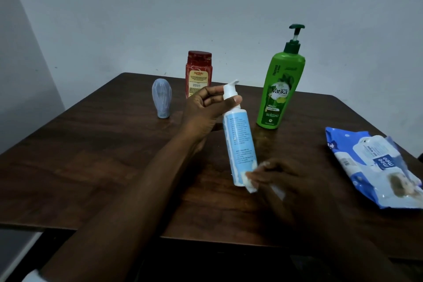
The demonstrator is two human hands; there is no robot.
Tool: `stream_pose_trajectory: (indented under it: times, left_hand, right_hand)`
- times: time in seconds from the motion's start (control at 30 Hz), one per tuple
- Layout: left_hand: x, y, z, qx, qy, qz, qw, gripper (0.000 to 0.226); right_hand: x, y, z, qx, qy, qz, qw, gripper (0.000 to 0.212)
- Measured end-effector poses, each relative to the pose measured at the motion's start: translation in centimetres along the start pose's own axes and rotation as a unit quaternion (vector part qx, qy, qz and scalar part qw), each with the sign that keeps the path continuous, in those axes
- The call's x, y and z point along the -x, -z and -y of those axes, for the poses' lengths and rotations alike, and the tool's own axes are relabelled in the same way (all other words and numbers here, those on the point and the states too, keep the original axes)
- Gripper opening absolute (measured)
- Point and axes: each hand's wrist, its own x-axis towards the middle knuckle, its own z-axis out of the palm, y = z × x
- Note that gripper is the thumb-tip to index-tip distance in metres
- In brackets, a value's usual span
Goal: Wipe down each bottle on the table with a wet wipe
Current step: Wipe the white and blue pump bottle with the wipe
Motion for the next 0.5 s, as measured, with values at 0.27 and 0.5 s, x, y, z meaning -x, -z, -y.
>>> stream_pose_trajectory:
  times: [0.27, 0.5]
  left_hand:
    - [-0.1, -0.3, 0.2, -0.029, -0.016, -0.005, 0.999, 0.038]
    - [0.2, -0.1, 0.1, -0.033, -0.006, -0.031, 0.999, 0.038]
  right_hand:
    - [-8.0, 0.9, 0.3, 0.014, -0.038, -0.002, 0.999, 0.020]
    - [-7.9, 0.1, 0.9, 0.035, -0.028, 0.010, 0.999, 0.021]
